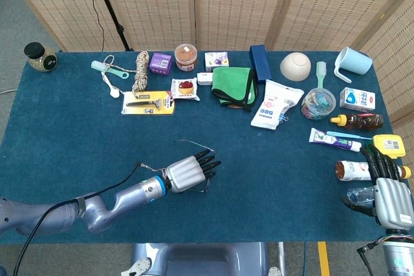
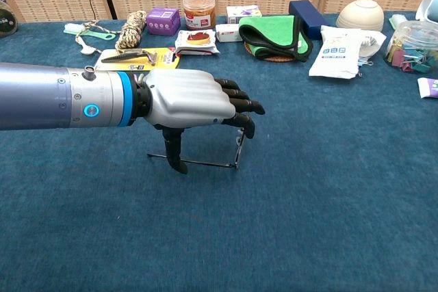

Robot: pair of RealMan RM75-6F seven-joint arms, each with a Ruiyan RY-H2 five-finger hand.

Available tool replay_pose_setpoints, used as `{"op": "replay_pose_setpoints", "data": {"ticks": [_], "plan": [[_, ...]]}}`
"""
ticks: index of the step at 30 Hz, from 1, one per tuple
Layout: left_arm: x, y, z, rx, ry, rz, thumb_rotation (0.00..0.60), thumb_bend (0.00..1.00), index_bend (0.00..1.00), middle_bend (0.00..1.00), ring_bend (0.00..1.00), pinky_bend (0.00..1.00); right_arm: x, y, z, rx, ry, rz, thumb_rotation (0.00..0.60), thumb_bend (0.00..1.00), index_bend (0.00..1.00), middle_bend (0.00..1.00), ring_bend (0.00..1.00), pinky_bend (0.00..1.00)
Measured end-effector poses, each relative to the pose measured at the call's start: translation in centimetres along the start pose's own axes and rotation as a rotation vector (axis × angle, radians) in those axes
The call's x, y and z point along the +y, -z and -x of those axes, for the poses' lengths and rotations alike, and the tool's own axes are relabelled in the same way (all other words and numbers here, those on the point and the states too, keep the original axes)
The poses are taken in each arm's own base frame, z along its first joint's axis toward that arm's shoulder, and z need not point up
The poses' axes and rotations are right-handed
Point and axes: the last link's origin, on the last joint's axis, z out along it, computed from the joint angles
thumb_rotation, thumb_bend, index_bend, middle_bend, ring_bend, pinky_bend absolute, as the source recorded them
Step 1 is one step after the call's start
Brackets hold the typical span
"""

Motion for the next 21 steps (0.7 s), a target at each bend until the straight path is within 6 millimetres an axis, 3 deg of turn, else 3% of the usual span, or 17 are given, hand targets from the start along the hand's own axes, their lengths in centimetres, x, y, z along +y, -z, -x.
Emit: {"op": "replay_pose_setpoints", "data": {"ticks": [12,21], "plan": [[-0.28,-0.29,0.09,0.012,0.02,-0.046,0.6,0.02,0.5,0.0,0.0,0.0,0.02,0.01,0.02,-0.004,-0.004,-0.002,0.6,0.0,0.01,0.0,0.0,0.0],[-0.54,-0.06,0.43,0.017,0.041,-0.073,0.6,0.02,0.58,0.0,0.0,0.0,-0.08,-0.07,0.13,-0.009,-0.006,-0.005,0.6,0.0,0.02,0.0,0.0,0.0]]}}
